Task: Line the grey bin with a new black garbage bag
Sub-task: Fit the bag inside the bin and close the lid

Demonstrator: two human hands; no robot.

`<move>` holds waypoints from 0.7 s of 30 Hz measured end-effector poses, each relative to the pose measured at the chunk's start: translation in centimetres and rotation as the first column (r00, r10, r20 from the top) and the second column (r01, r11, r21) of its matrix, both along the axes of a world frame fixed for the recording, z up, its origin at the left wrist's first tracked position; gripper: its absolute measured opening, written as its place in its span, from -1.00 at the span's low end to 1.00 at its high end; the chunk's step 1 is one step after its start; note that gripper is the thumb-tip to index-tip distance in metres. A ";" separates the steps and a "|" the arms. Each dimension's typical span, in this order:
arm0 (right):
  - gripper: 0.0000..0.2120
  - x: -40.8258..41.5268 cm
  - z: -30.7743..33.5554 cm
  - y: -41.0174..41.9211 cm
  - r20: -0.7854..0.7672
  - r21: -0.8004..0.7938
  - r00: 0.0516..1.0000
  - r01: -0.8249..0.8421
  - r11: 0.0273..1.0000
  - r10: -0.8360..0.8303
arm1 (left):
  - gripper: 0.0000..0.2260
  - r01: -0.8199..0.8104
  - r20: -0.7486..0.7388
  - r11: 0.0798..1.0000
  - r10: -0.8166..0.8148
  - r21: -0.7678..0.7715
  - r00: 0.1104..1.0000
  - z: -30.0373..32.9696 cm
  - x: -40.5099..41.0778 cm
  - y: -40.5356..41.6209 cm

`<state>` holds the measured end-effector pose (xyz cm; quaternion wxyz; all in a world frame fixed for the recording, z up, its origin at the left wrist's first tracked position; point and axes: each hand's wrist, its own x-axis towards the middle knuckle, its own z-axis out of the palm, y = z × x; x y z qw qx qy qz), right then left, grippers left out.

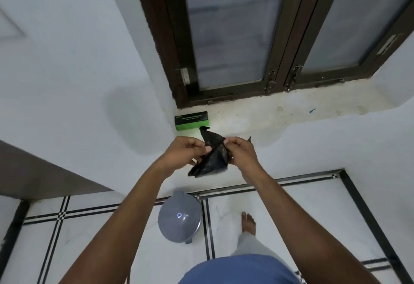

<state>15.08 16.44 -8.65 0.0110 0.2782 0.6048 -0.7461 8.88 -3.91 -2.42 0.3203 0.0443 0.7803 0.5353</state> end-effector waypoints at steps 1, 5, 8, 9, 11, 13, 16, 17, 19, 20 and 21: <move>-0.90 1.0 -0.4 -1.5 0.016 0.032 1.000 0.000 0.999 0.000 | -0.77 -0.017 0.058 0.997 0.013 0.074 0.998 0.0 0.9 -2.1; -0.90 4.8 -1.8 -6.7 0.079 0.082 0.997 -0.009 0.997 0.002 | -0.82 -0.155 0.285 0.951 0.075 0.268 0.956 -1.7 4.3 -9.3; -0.90 7.7 -2.2 -10.4 0.096 0.351 0.995 -0.040 0.936 0.007 | -0.79 -0.232 0.335 0.923 0.124 0.306 0.934 -3.2 7.4 -12.0; -0.82 8.7 -1.9 -11.9 0.076 0.466 0.997 -0.024 0.884 -0.013 | -0.82 -0.266 0.343 0.914 0.155 0.306 0.926 -3.3 8.6 -12.8; -0.67 10.3 -0.6 -13.7 -0.023 0.505 1.000 0.024 0.863 -0.014 | -0.88 -0.313 0.335 0.896 0.204 0.315 0.920 -3.5 10.1 -13.2; -0.62 11.3 1.4 -15.1 -0.054 0.324 0.992 -0.091 0.942 0.114 | -0.93 -0.314 0.320 0.887 0.206 0.338 0.925 -3.6 11.0 -13.2; -0.79 12.0 2.6 -15.2 -0.035 0.159 0.964 -0.256 0.954 0.264 | -0.92 -0.299 0.329 0.880 0.177 0.368 0.928 -3.3 11.8 -12.9; -0.84 12.0 2.5 -14.8 -0.039 0.118 0.964 -0.258 0.959 0.264 | -0.91 -0.316 0.338 0.869 0.187 0.380 0.922 -3.4 11.8 -12.8; -0.84 12.1 2.1 -13.5 -0.020 0.002 0.975 -0.220 0.976 0.220 | -0.87 -0.410 0.386 0.804 0.247 0.430 0.889 -3.6 11.6 -12.7; -0.83 12.1 2.1 -12.7 -0.009 -0.101 0.984 -0.179 0.979 0.179 | -0.85 -0.479 0.438 0.740 0.274 0.472 0.856 -3.7 11.5 -12.8; -0.83 12.0 1.8 -11.9 0.017 -0.223 0.993 -0.113 0.968 0.120 | -0.81 -0.558 0.509 0.654 0.294 0.511 0.809 -3.7 11.4 -13.0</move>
